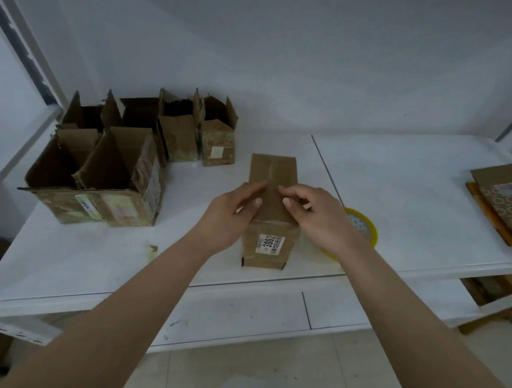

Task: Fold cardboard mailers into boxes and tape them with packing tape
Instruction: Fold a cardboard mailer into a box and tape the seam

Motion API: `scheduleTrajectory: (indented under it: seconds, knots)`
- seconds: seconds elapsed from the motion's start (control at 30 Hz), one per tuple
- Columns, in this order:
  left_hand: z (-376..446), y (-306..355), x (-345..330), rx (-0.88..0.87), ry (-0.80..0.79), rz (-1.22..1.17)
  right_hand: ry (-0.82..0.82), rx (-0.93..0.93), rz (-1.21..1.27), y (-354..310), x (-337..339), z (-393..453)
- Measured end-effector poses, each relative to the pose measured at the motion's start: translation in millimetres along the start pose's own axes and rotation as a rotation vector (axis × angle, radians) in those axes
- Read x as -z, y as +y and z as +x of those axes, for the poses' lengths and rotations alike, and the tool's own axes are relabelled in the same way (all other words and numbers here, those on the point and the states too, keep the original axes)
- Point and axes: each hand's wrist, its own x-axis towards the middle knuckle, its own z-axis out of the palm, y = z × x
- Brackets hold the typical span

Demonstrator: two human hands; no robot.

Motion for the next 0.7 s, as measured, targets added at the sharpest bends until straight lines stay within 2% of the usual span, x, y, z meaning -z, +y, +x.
scheduleTrajectory:
  seconds: [0.07, 0.17, 0.23, 0.3, 0.5, 0.7]
  knots:
    - [0.8, -2.1, 1.4, -0.001, 0.010, -0.033, 0.062, 0.003, 0.008, 6.1, -1.4, -3.4]
    - [-0.9, -2.3, 4.8, -0.124, 0.060, 0.059, 0.178, 0.101, -0.012, 8.5, -3.1, -10.2]
    - [-4.7, -2.3, 4.9, -0.181, 0.034, 0.025, 0.157, 0.160, -0.001, 7.8, -6.0, -14.6]
    - [-5.8, -5.7, 5.0, -0.153, 0.016, -0.012, 0.125, 0.166, -0.002, 8.2, -8.5, -17.6]
    - [-4.7, -11.3, 9.9, -0.167, -0.039, 0.052, 0.024, 0.197, -0.034, 10.0, -3.1, -24.5]
    - [-9.9, -14.0, 10.6, -0.267, -0.103, 0.218, 0.098, 0.270, -0.168, 11.0, -9.4, -28.3]
